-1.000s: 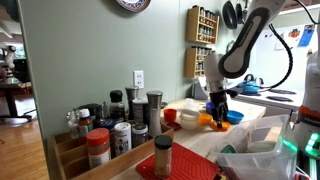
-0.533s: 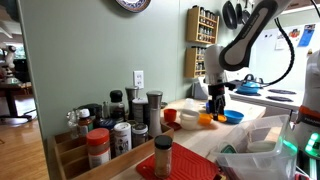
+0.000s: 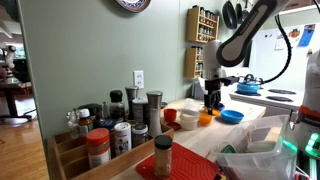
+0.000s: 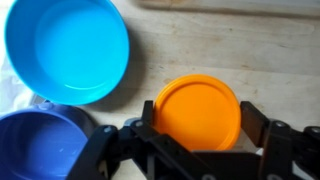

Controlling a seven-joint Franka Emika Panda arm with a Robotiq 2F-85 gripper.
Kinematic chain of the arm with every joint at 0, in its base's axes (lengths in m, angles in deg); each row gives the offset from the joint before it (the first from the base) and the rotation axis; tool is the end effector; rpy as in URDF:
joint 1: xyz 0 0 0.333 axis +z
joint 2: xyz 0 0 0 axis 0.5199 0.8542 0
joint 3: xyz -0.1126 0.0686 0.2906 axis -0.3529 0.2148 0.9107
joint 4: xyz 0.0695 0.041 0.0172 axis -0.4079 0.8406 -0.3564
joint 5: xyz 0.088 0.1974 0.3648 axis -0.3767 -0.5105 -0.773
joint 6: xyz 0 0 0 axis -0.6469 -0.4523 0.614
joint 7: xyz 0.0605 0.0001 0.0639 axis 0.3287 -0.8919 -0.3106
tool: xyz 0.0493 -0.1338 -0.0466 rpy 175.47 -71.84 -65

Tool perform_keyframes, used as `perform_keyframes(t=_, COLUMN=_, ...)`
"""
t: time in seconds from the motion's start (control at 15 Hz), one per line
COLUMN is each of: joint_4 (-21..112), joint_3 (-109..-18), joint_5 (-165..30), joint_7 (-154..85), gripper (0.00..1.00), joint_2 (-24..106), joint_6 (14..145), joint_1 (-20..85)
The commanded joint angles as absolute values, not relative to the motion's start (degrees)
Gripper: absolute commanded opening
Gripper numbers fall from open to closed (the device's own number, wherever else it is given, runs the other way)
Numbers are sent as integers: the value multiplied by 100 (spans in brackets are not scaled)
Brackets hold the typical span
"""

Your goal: Pick up the white paper cup lid and put it on the clear lunch box, pick up the orange lid and put it on the orange lunch box

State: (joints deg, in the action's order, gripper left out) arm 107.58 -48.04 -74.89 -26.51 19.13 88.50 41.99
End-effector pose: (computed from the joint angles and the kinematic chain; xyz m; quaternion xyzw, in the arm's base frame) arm 0.3781 0.1526 0.1835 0.9972 0.0535 -0.0523 0.0034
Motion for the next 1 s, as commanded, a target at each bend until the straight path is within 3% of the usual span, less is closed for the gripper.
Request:
perform_keyframes(t=0.0, joint_4=10525, joint_3=-4850, joint_5=-7317, joint_7=-2665, gripper=81, joint_2=2112, joint_6=8815, joint_1=4131)
perform_keyframes(t=0.93, joint_4=9967, joint_3=-4931, joint_5=-7151, joint_7=-2664, gripper=77, joint_2=2850, joint_6=8731, joint_1=4145)
